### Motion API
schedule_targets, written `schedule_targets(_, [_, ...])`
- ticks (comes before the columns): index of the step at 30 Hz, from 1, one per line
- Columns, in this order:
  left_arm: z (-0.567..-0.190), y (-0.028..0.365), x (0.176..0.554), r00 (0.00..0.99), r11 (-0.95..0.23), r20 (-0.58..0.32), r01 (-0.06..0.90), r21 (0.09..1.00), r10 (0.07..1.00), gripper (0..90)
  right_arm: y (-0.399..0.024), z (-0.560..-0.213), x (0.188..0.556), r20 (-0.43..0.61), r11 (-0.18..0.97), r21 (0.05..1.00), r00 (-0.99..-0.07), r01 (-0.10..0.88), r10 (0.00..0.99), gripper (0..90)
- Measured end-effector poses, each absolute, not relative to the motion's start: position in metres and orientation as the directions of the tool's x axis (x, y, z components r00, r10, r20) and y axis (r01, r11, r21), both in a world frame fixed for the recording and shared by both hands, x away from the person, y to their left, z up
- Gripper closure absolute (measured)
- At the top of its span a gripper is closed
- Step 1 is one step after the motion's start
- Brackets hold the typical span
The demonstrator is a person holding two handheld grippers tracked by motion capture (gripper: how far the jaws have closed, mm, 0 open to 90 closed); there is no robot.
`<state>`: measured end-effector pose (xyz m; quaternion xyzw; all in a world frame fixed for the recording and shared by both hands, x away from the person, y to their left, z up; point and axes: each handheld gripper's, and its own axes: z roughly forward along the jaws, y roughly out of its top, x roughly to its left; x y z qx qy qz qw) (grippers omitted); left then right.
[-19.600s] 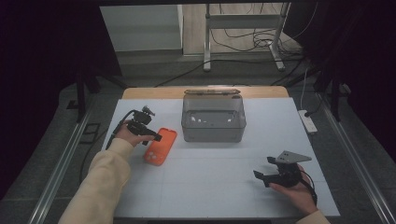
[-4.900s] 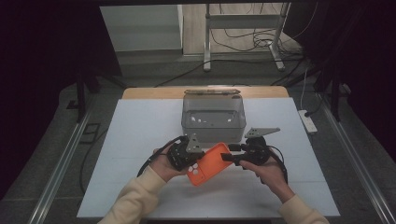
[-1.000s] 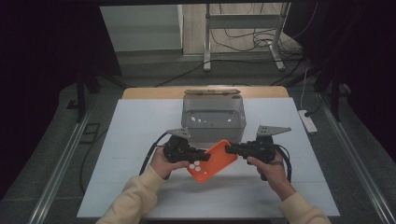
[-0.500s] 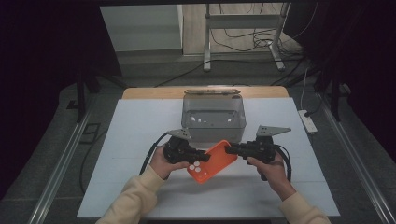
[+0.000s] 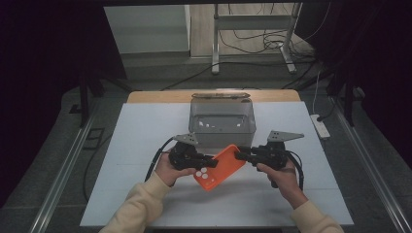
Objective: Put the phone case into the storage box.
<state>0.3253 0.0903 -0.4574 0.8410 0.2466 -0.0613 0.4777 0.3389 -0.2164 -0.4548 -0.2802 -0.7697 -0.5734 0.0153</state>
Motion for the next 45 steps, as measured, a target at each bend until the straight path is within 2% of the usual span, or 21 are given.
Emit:
schedule_targets(7, [-0.454,0.096,0.326,0.859,-0.408,-0.327,0.482,0.775,0.394,80.1,-0.221,-0.452,0.338,0.328,0.181,0.876,-0.826,0.448,0.458,48.4])
schedule_targets(13, [-0.45,0.098,0.324,0.857,-0.404,-0.314,0.478,0.78,0.409,80.1,-0.226,-0.453,0.336,0.3,0.191,0.877,-0.814,0.44,0.497,39.5])
schedule_targets(20, [-0.448,0.101,0.323,0.852,-0.397,-0.303,0.478,0.784,0.427,80.1,-0.226,-0.452,0.331,0.208,0.245,0.887,-0.811,0.392,0.546,29.8])
schedule_targets(45, [-0.44,0.108,0.318,0.842,-0.381,-0.269,0.467,0.798,0.468,80.1,-0.267,-0.474,0.306,0.114,0.285,0.873,-0.733,0.396,0.671,22.0])
